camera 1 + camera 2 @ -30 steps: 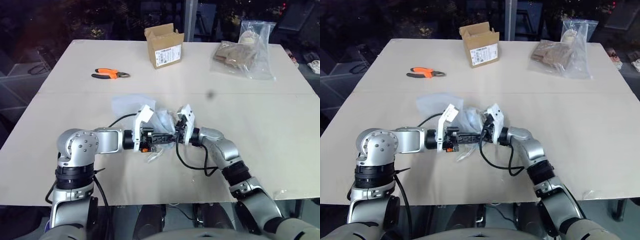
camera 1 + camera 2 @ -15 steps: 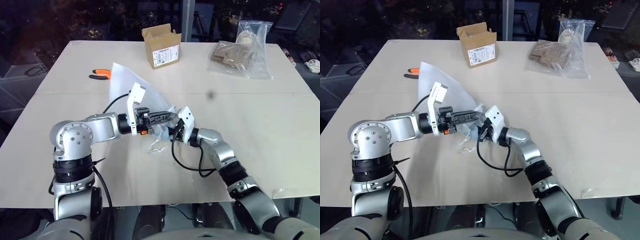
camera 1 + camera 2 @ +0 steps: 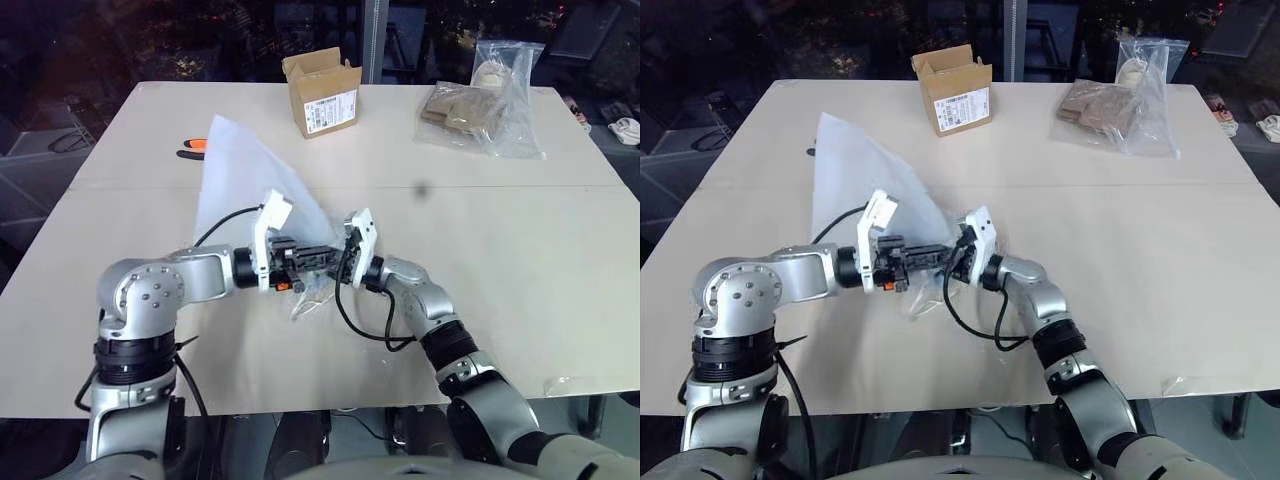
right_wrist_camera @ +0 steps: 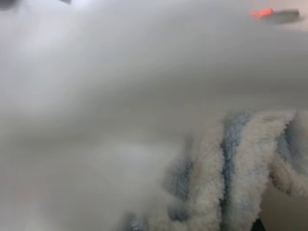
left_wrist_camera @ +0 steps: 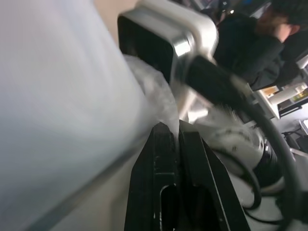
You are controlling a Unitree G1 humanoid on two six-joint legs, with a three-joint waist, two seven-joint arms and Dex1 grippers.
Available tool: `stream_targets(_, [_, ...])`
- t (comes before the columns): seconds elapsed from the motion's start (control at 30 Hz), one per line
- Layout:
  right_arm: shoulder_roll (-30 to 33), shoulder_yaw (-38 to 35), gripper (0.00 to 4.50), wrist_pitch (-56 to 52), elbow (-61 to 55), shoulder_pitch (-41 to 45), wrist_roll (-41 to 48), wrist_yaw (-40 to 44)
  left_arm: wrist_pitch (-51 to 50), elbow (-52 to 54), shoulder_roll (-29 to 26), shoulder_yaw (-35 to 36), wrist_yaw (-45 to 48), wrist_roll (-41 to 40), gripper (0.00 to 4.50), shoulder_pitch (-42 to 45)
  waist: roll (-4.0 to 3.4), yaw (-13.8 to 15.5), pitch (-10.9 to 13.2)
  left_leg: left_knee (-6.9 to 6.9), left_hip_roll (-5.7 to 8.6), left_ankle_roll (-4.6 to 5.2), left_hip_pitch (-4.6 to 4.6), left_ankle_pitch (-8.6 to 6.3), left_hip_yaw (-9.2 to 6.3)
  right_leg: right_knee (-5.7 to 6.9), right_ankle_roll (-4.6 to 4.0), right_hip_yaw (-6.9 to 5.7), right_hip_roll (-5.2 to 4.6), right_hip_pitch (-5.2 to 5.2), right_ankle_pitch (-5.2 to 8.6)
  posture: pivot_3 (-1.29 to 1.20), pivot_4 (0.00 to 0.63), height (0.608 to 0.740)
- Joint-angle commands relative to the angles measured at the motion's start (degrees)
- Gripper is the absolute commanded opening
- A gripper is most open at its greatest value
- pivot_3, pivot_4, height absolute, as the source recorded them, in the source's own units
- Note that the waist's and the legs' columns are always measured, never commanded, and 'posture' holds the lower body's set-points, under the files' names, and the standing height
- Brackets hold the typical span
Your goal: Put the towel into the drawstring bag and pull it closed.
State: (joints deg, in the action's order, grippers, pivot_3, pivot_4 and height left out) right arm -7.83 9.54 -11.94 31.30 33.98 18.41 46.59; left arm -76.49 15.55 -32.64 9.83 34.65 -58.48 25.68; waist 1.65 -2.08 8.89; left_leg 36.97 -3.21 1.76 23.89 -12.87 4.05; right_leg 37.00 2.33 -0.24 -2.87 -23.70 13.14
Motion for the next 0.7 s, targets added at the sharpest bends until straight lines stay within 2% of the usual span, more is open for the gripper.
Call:
stream_targets(0.03, [-1.8,-1.7,1.26,-0.5,1.1,3.1,0.9,-0.9,2.7,1.9,-1.1,-0.9,1.9,0.4,0.00,0.1,0.00,0.0,0.0,0.00,0.01,0.00,0.00,0.00,0.00,0.00,0.00,0.00,-0.02,0.00,0.00,0.00,0.150,0.740])
stream_targets(0.2, [0.5,-1.5,3.75,-0.9,-3.0,1.3,-0.8,-2.9,7.9,0.9,-3.1,-1.6,4.0,4.1,0.00,-0.5,-0.01,-0.1,0.0,-0.04,0.01,0.00,0.00,0.00,0.01,-0.01,0.00,-0.02,-0.04,-0.01,0.00,0.00,0.150,0.740])
stream_targets(0.23, [2.0,-1.0,4.10,-2.9,-6.7,0.0,-0.8,-2.8,11.2,-0.2,-3.7,-1.6,4.9,6.5,0.00,-0.4,-0.01,-0.1,0.0,-0.07,0.01,0.00,0.00,0.00,0.01,-0.02,0.00,-0.02,-0.04,-0.02,0.00,0.00,0.150,0.740])
stream_targets(0.3, [5.6,0.2,4.10,-7.3,-15.1,-2.9,-0.4,-2.0,16.9,-3.4,-5.2,-1.8,7.8,10.3,0.00,0.5,-0.02,0.2,0.0,-0.13,0.01,-0.01,0.00,0.00,0.00,-0.04,-0.01,-0.05,-0.07,-0.02,0.00,0.00,0.150,0.740])
stream_targets(0.47, [13.7,2.1,4.10,-18.9,-33.6,-7.1,1.2,-2.7,22.4,-11.9,-9.1,-3.6,16.3,14.0,0.00,5.0,-0.03,0.4,0.0,-0.17,0.05,0.00,0.04,0.00,0.03,-0.13,-0.04,-0.10,-0.11,-0.03,0.02,0.00,0.150,0.740])
stream_targets(0.67, [17.7,1.5,4.10,-23.7,-41.9,-7.7,1.0,-6.3,29.6,-17.9,-10.5,-5.8,23.8,19.0,0.00,8.9,-0.02,0.2,0.0,-0.18,0.09,0.01,0.02,0.00,0.06,-0.14,-0.01,-0.10,0.05,-0.05,0.02,0.00,0.150,0.740])
stream_targets(0.7, [19.0,1.3,4.10,-23.4,-41.4,-7.4,-1.4,-8.3,31.4,-18.9,-11.5,-6.5,26.4,20.0,0.00,10.1,-0.02,0.2,0.0,-0.18,0.07,0.01,0.03,0.00,0.05,-0.14,-0.01,-0.11,0.08,-0.05,0.02,0.00,0.150,0.740])
